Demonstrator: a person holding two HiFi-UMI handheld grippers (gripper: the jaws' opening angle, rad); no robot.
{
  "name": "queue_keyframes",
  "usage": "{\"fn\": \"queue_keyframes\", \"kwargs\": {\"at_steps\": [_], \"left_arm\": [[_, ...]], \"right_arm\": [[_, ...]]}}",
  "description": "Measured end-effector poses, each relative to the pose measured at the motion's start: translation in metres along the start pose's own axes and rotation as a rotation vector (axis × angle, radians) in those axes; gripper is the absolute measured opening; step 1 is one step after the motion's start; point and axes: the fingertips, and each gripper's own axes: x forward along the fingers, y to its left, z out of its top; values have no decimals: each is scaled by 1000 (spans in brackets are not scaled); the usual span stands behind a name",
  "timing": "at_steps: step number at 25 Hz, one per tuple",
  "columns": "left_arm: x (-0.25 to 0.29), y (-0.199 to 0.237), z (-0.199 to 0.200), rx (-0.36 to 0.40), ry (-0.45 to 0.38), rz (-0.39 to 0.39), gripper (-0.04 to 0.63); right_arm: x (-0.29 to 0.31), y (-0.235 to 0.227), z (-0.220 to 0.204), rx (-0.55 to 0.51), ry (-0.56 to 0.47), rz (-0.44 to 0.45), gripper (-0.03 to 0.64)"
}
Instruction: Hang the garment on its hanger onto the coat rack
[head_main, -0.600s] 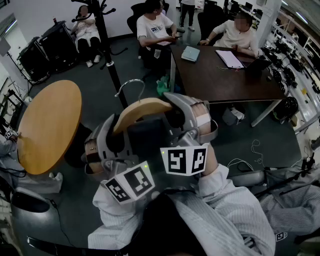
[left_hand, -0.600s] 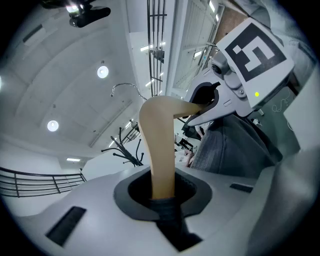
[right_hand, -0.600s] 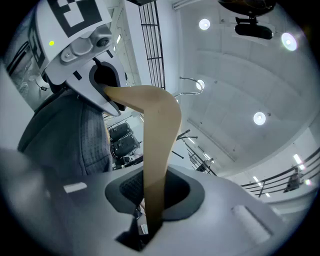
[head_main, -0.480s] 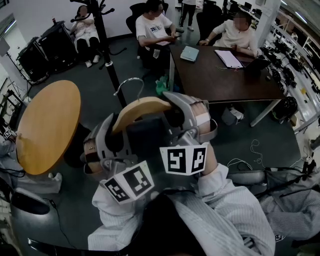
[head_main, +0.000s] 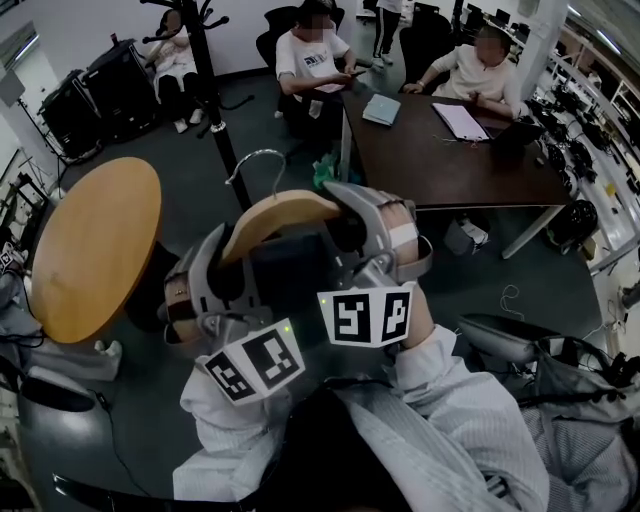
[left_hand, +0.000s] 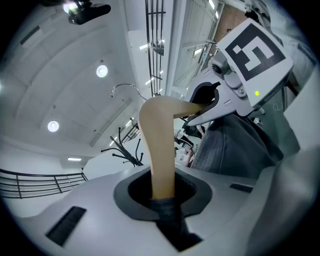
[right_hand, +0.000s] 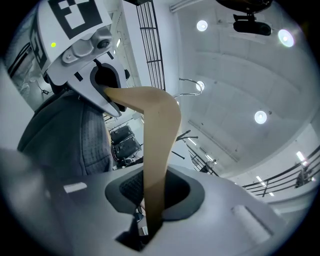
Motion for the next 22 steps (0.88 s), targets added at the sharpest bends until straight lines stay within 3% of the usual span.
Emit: {"fn": "queue_keyframes", "kwargs": {"at_steps": [12,22], "left_arm": [[44,-21,-21,-13,26,-39,49],[179,-7,-55,-22,-20,-81,49]], "right_arm": [[37,17,-34,16,21,23,60],[162,12,-76,-1,77,-15,60]]}}
